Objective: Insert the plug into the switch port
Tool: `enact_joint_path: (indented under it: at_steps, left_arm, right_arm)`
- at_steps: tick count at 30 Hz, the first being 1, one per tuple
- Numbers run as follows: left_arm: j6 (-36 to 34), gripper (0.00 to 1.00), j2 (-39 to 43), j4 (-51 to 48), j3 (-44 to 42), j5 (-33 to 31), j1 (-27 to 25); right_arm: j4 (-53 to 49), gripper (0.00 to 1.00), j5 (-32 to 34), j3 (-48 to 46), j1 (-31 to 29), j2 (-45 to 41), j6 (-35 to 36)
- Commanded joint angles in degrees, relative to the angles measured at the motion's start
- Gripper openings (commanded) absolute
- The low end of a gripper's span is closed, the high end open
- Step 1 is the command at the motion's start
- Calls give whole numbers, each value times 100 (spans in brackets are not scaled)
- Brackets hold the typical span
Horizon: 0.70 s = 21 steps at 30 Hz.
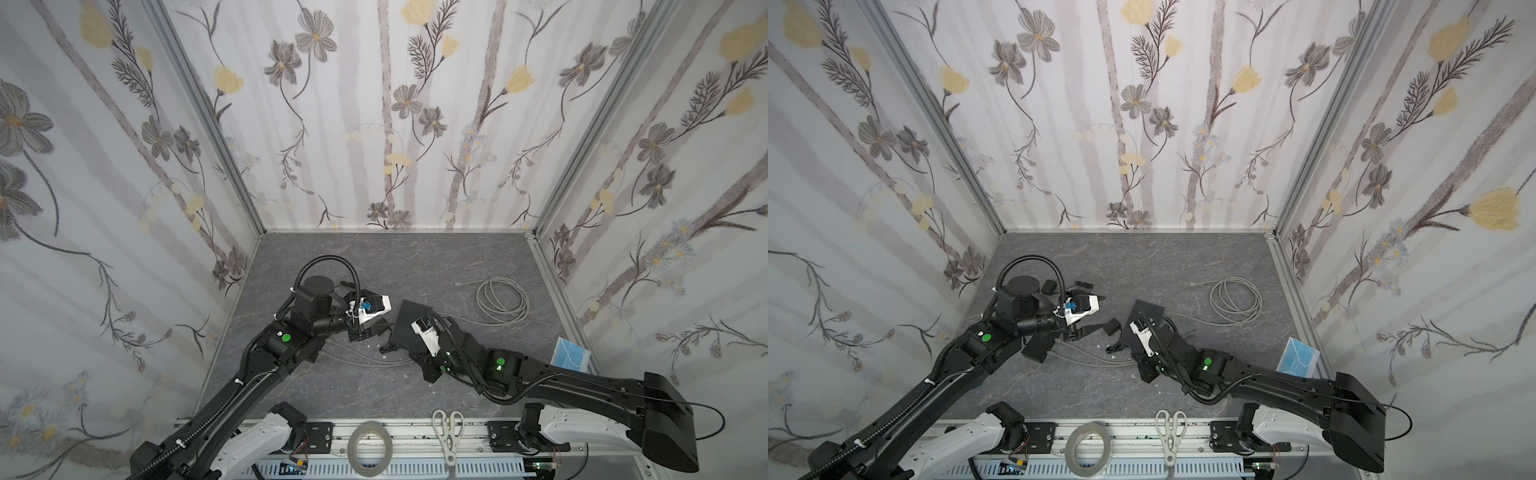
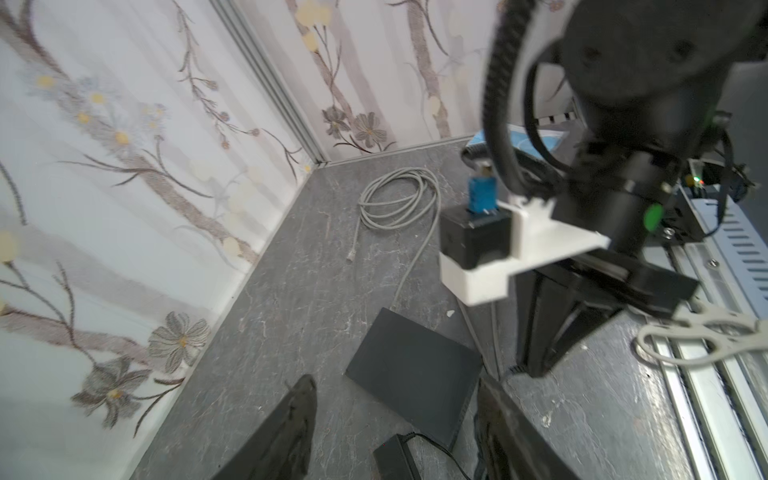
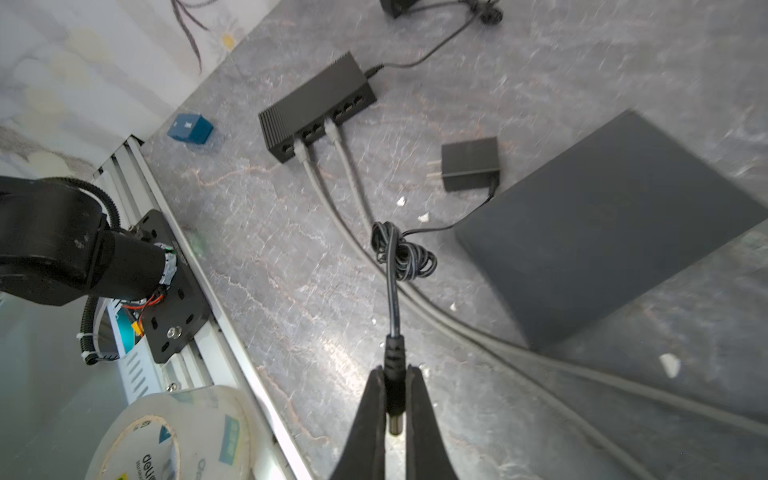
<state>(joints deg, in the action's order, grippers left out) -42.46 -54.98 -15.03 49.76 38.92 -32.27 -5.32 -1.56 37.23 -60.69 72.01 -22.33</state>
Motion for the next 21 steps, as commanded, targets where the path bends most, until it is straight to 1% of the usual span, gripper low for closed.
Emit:
enact_joint_path:
  at_steps: [1,3,6,13,16,21]
  left_arm:
    - [-930,62,-278,-663,154,743,-28]
    - [-1134,61,-477,-906,277,858,-127]
    - [-1215,56,-668,-1109,342,949,-206]
    - [-1246,56,-849,-1216,244,863,-346]
    - [-1262,44,-954,-1350,327,856,-348]
    - [-1248,42,-1082,-1419,379,845,-355]
  right_arm:
    - [-291,0,-1296,344,371,-76,1077]
    - [-585,0,-1414,618,466,22,1385]
    - [-740,0,-1419,869,511,103,1560]
    - [-830,0,-1627,1113,541,224,1848]
    - [-848,0,-1671,1180,542,217,1888]
    - [-787,0,-1872,1251,540,165,1940]
